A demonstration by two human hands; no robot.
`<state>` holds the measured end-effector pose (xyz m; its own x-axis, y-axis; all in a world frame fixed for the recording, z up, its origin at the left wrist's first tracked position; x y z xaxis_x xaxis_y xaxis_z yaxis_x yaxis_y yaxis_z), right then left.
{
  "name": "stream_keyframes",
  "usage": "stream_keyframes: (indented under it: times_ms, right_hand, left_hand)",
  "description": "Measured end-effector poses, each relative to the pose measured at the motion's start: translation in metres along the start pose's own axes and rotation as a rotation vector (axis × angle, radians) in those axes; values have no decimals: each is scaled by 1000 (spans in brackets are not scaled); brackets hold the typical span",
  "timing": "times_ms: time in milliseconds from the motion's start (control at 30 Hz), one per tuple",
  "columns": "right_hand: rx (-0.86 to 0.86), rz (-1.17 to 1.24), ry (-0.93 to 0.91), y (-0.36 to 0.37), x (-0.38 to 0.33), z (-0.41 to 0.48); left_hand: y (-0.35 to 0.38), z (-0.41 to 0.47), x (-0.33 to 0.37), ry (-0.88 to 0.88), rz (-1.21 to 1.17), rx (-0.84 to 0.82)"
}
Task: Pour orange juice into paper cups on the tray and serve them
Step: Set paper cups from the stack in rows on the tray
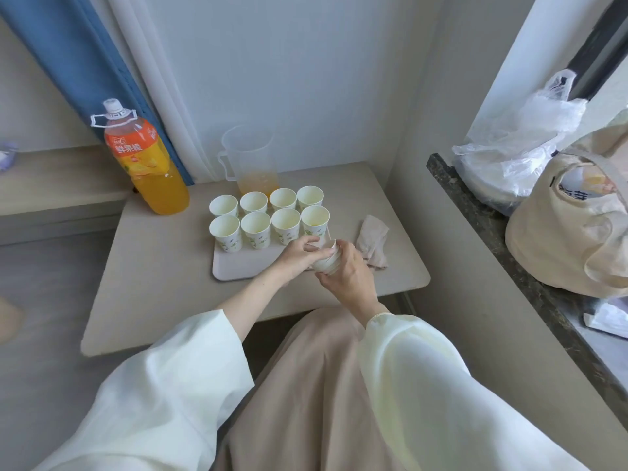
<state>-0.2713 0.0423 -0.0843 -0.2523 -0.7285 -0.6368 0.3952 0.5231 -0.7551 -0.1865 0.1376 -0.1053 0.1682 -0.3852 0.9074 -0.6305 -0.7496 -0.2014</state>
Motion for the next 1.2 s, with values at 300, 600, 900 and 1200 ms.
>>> stream_keyframes:
  times_ms: [300, 600, 900, 1200]
  right_hand:
    - [-91, -75, -56, 23, -31, -9]
    - [-116, -91, -40, 35, -31, -2]
    - [-133, 31, -56, 53, -37, 10]
    - [-153, 41, -56, 57, -37, 15]
  left_hand:
    - [-58, -23, -19, -10, 5, 259]
    - [-148, -36, -36, 30, 91, 563]
    - [-150, -13, -45, 61, 421, 618]
    - [-151, 0, -58, 36, 461, 647]
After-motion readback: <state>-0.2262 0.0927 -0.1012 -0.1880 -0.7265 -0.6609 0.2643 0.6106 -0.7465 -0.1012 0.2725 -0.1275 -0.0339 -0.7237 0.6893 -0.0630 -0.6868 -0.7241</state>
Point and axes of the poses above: each hand's wrist, its own z-axis towards the middle knuckle, its own y-axis out of the palm, x = y × z, the point moved 8 cm from there along z, towards the middle knuckle, and after that the axes turned 1 degree about -z, right-handed, at the moved point
